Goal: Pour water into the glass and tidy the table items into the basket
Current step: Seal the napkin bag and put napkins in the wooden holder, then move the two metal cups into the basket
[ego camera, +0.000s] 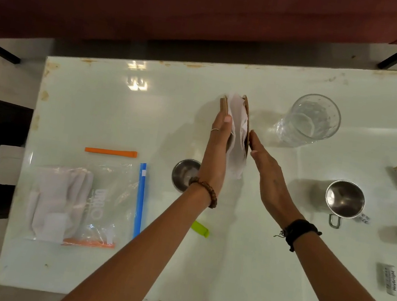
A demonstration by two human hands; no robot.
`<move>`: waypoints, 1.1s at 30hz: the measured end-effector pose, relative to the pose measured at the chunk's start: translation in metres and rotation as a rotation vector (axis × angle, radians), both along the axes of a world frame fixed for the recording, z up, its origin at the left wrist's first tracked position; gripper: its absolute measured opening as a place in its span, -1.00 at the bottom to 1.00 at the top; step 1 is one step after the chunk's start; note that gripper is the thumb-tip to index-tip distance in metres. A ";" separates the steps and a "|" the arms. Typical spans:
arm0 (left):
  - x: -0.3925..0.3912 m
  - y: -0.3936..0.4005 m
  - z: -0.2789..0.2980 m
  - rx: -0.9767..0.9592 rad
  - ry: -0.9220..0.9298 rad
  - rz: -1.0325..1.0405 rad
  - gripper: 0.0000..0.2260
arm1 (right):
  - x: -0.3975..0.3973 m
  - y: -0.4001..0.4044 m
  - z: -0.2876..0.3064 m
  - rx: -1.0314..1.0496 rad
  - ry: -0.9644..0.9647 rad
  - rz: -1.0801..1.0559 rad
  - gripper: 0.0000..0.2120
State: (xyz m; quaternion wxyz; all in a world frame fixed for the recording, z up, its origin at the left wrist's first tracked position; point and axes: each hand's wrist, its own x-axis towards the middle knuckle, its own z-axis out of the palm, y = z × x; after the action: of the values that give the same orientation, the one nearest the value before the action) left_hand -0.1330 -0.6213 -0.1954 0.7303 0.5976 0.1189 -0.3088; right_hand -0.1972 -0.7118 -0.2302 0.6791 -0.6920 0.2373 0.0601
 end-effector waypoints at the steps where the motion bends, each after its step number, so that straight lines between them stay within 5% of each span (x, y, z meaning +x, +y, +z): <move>1: -0.004 0.003 0.007 0.051 -0.078 -0.006 -0.52 | -0.001 0.002 0.001 -0.016 -0.014 -0.044 -0.60; 7: -0.044 0.041 0.024 0.314 -0.283 0.397 -0.85 | -0.030 0.027 0.008 -0.072 -0.064 -0.360 -0.70; 14: -0.116 0.077 0.006 0.542 -0.021 0.342 -0.86 | -0.091 0.048 0.006 -0.065 0.151 -0.466 -0.83; 23: -0.101 0.049 -0.025 0.293 0.382 0.383 -0.74 | -0.145 0.018 -0.001 -0.023 0.254 -0.870 -0.88; 28: -0.096 0.037 -0.037 0.266 0.408 0.533 -0.82 | -0.146 -0.007 -0.002 -0.005 0.231 -0.915 -0.65; 33: -0.098 0.037 -0.037 0.267 0.369 0.568 -0.66 | -0.131 -0.019 -0.001 -0.014 0.211 -0.898 -0.79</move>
State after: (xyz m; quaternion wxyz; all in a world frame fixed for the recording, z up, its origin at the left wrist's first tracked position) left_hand -0.2305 -0.5841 -0.2320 0.6688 0.5651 0.4492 -0.1778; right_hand -0.3279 -0.7306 -0.2315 0.6055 -0.5152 0.5818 -0.1717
